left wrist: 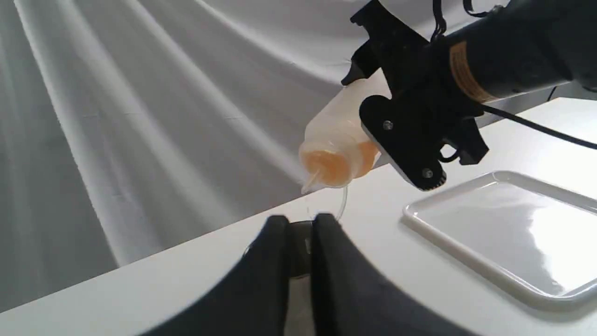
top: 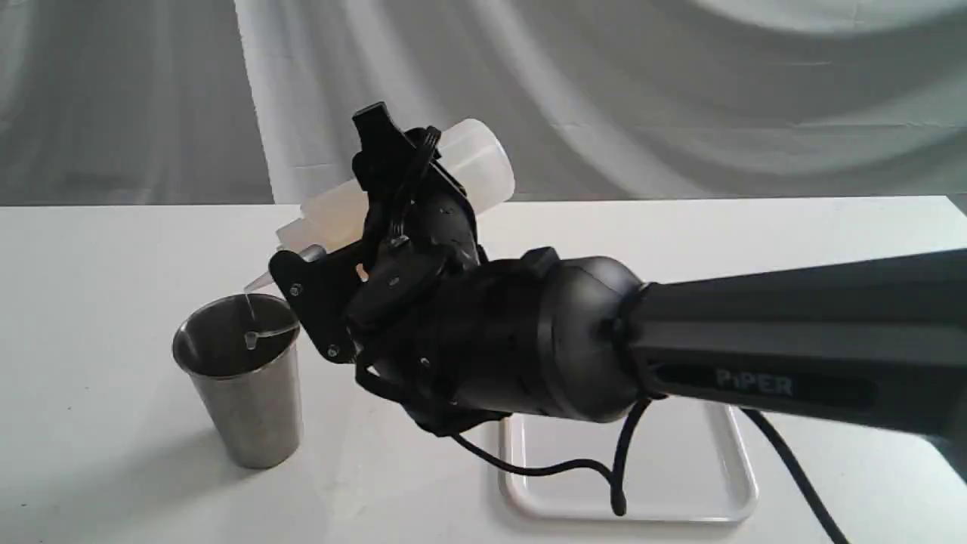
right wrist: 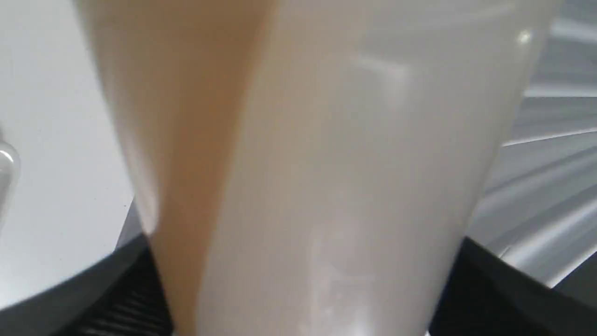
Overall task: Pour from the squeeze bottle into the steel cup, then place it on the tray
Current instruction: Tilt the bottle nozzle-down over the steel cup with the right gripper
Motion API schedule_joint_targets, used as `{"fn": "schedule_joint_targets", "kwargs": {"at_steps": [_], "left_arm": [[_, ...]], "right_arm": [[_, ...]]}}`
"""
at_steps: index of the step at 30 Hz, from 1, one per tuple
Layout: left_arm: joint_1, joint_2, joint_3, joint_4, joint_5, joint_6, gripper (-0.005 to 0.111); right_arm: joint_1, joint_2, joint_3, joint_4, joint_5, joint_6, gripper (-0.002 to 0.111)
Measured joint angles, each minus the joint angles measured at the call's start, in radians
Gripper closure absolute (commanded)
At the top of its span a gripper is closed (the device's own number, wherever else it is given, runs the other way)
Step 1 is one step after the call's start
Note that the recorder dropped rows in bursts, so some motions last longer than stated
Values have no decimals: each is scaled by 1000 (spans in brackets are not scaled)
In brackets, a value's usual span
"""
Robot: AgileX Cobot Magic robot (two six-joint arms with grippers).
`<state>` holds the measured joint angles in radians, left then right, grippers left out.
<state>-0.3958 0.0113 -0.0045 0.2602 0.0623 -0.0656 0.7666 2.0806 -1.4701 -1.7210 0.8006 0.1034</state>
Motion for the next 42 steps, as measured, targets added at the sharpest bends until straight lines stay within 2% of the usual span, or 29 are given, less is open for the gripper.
{"fn": "schedule_joint_targets", "kwargs": {"at_steps": [27,42], "left_arm": [[0,0,0,0,0,0,98],[0,0,0,0,0,0,98]], "right_arm": [[2,0,-58,0,4,-28,76],[24,0,-58,0,19,-157,76]]}}
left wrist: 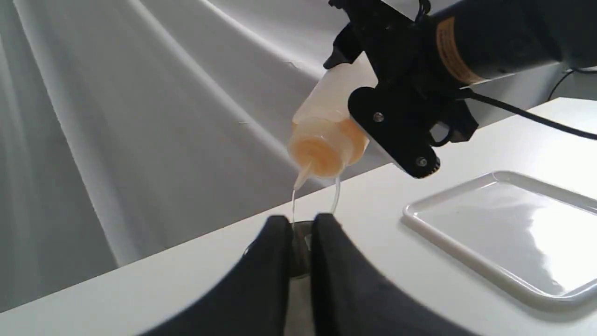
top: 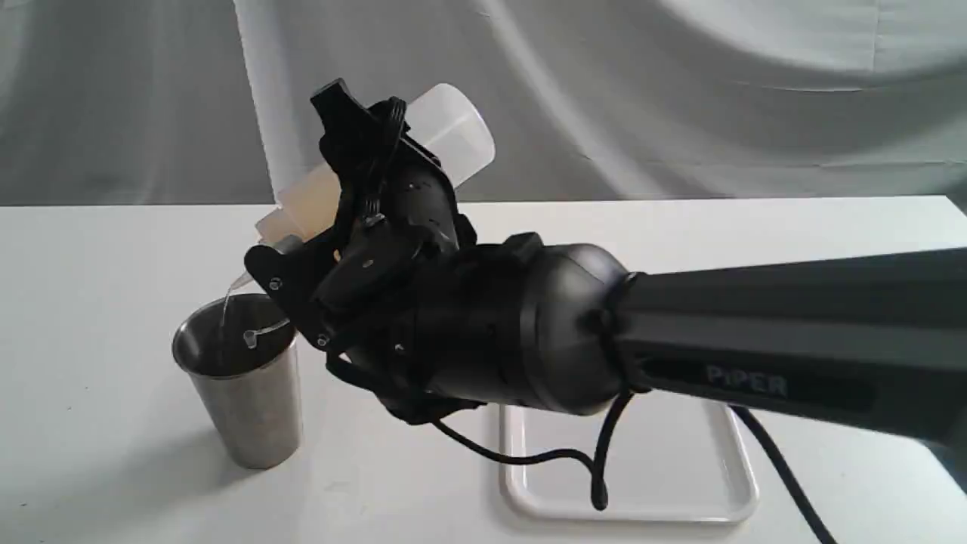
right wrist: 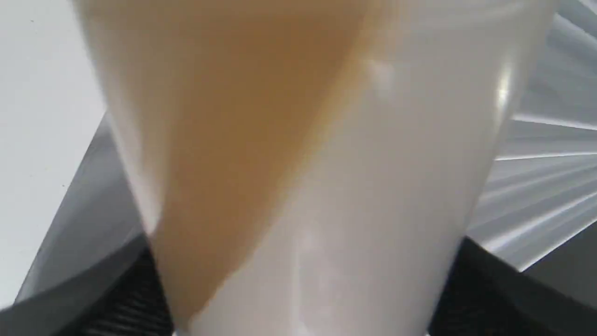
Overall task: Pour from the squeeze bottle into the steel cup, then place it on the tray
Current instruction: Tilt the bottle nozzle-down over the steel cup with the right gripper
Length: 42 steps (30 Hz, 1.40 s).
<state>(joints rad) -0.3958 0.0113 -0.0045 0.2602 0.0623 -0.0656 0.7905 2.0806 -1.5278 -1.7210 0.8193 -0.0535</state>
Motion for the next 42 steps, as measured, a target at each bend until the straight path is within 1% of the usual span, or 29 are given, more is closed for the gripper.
{"fn": "schedule_joint_targets", "kwargs": {"at_steps": [42], "left_arm": [[0,0,0,0,0,0,98]], "right_arm": [[0,0,0,0,7,-41,76]]}}
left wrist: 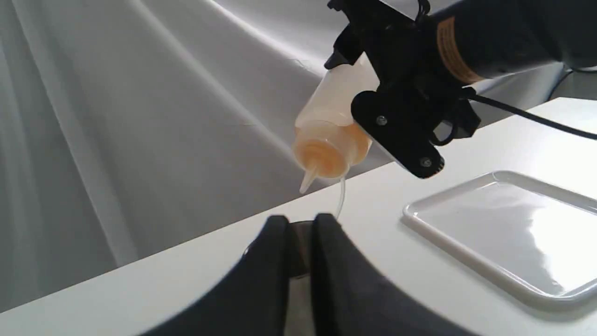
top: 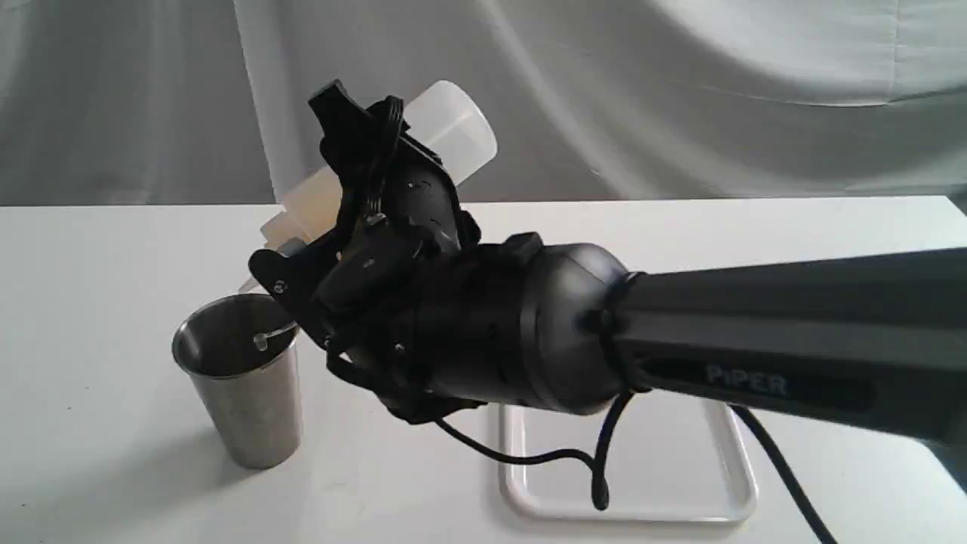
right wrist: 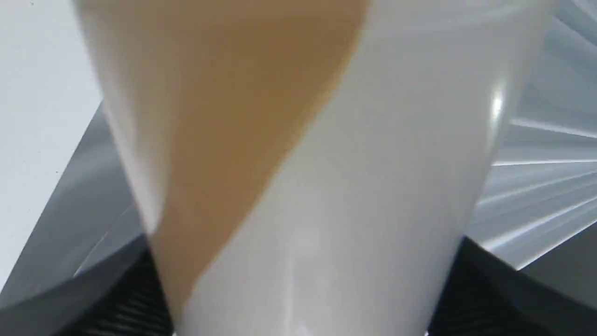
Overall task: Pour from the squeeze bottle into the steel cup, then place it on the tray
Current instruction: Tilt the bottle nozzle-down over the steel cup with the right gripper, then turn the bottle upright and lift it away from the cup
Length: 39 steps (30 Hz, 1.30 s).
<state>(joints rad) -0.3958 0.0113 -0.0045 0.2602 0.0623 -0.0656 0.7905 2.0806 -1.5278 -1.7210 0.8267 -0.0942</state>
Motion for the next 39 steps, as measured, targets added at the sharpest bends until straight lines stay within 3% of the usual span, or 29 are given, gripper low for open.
{"fn": "schedule_joint_targets", "kwargs": {"at_steps": [22,39], "left_arm": [[0,0,0,0,0,0,98],[0,0,0,0,0,0,98]], "right_arm": [[0,0,0,0,0,22,76],[0,0,0,0,0,596,76]]}}
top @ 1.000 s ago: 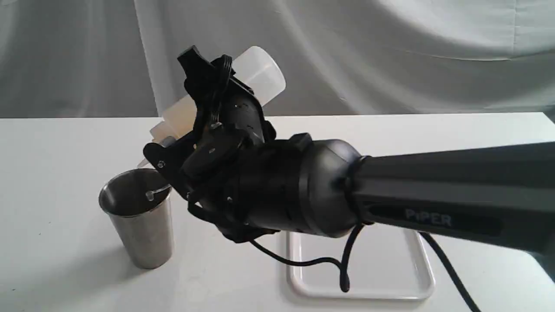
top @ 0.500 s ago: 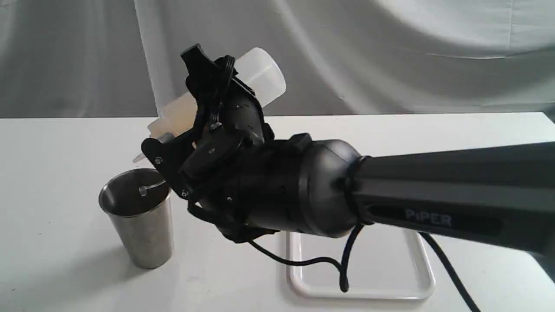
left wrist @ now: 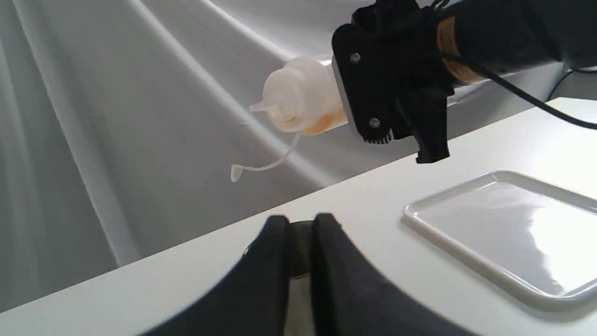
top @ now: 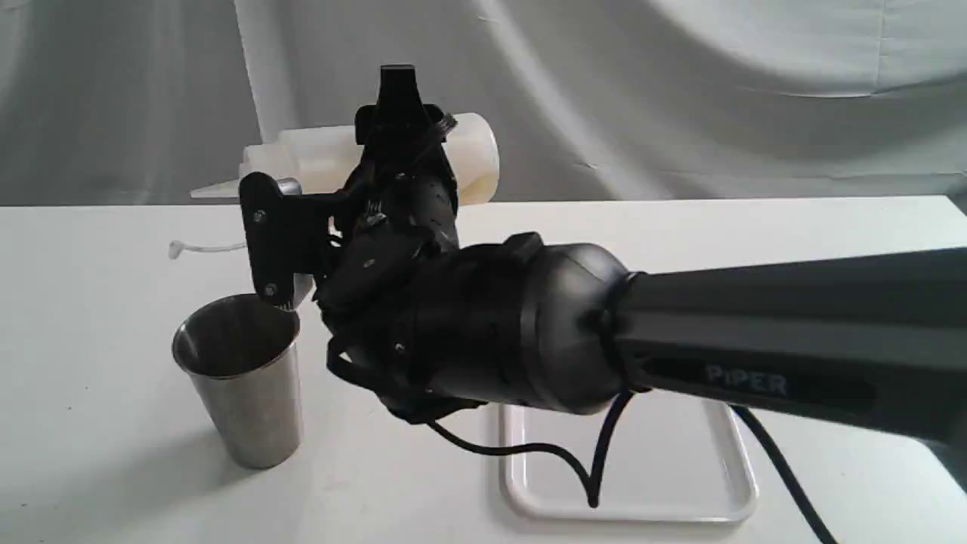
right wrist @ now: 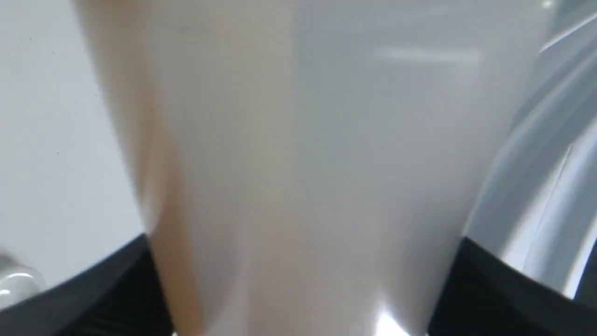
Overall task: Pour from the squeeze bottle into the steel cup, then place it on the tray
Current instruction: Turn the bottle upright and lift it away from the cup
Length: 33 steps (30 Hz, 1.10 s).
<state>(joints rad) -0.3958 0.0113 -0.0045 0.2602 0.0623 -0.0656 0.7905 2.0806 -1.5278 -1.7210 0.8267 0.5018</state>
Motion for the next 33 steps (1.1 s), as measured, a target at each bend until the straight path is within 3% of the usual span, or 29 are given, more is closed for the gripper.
{"fn": "schedule_joint_targets", "kwargs": {"at_steps": [23,33], "left_arm": [[0,0,0,0,0,0,98],[0,0,0,0,0,0,98]], "right_arm": [[0,0,47,84,8,878,76],[0,-136,216,40,8,1189,77]]}}
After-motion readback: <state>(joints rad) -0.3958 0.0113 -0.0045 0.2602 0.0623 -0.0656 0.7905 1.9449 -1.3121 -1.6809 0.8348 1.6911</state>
